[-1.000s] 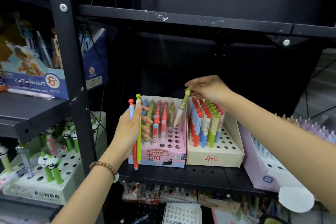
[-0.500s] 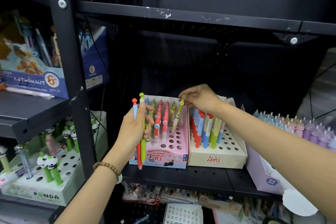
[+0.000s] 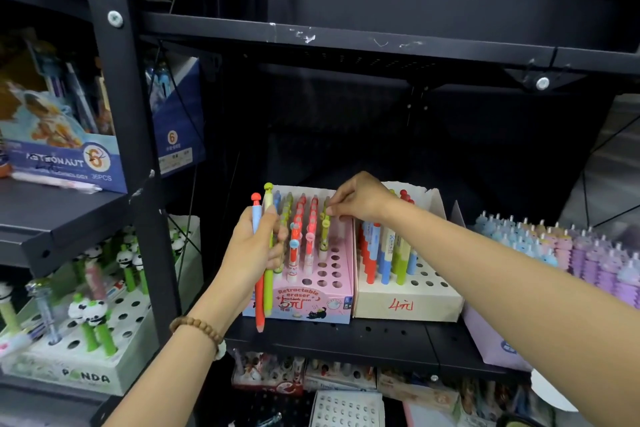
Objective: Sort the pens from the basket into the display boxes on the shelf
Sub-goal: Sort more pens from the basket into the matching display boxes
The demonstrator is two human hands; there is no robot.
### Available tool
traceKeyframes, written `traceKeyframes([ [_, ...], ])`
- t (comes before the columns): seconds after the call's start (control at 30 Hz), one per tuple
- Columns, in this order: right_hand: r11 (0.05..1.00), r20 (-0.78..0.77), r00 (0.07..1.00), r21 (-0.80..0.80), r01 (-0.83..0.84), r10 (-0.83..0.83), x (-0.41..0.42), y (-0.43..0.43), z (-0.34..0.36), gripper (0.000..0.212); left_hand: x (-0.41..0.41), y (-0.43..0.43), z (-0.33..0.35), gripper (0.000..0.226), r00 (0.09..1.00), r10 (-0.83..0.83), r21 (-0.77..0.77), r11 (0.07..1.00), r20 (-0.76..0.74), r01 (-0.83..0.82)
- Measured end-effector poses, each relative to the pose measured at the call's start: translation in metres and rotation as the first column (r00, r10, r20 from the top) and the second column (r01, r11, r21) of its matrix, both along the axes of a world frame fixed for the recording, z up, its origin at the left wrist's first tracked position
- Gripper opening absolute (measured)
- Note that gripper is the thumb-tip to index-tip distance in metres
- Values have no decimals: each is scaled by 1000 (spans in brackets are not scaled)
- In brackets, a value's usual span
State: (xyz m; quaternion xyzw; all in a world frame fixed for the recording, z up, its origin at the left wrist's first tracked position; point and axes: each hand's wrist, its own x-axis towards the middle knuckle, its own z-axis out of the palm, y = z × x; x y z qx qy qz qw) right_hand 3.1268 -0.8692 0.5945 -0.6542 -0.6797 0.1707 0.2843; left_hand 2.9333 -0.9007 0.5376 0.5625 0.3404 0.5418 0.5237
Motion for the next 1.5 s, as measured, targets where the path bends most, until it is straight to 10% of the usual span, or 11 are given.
traceKeyframes([
  [0.17, 998, 90, 996, 47, -32, 27, 3, -13, 6, 20, -3, -12, 2, 30, 999, -40, 16, 999, 19, 40],
  [0.43, 964, -410, 873, 96, -247, 264, -28, -61, 14, 23, 10, -31, 5, 25, 988, -147, 29, 989, -44, 148],
  [0.63, 980, -654, 738, 190, -54, 168, -13, -64, 34, 16, -14, -24, 12, 44, 995, -27, 58, 998, -94, 33],
  [1.03, 937, -565, 822, 320, 137, 73, 22, -80, 46, 12, 0, -14, 23, 18, 940, -200, 36, 980, 277, 198],
  [1.5, 786, -518, 852, 497, 369, -73, 124, -94, 16, 7, 85, -15, 19, 31, 918, -288, 63, 957, 271, 282],
])
